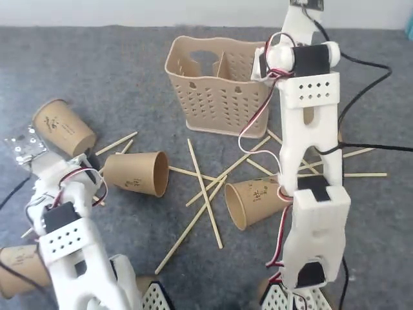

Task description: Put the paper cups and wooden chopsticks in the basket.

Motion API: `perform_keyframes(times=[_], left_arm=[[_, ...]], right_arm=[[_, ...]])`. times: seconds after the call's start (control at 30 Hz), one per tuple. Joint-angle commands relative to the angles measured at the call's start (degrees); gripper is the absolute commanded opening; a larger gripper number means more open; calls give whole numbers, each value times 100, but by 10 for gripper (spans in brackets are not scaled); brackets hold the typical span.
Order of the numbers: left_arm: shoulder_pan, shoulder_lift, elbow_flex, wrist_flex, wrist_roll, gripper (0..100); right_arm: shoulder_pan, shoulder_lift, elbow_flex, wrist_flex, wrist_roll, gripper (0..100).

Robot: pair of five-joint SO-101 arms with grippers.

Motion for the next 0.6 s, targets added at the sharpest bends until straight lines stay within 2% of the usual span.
perform_keyframes(times=[0.0, 0.2, 0.37, 0.57], left_arm=[[53, -176, -57, -132, 44, 218], [53, -176, -57, -132, 44, 218], [53, -176, -57, -123, 44, 218], [53, -176, -57, -97, 44, 219]], right_arm=[[66, -796, 527, 207, -18, 7], [101, -804, 809, 119, 457, 7], [549, -778, 853, -426, 554, 12], [655, -690, 818, -356, 554, 151]])
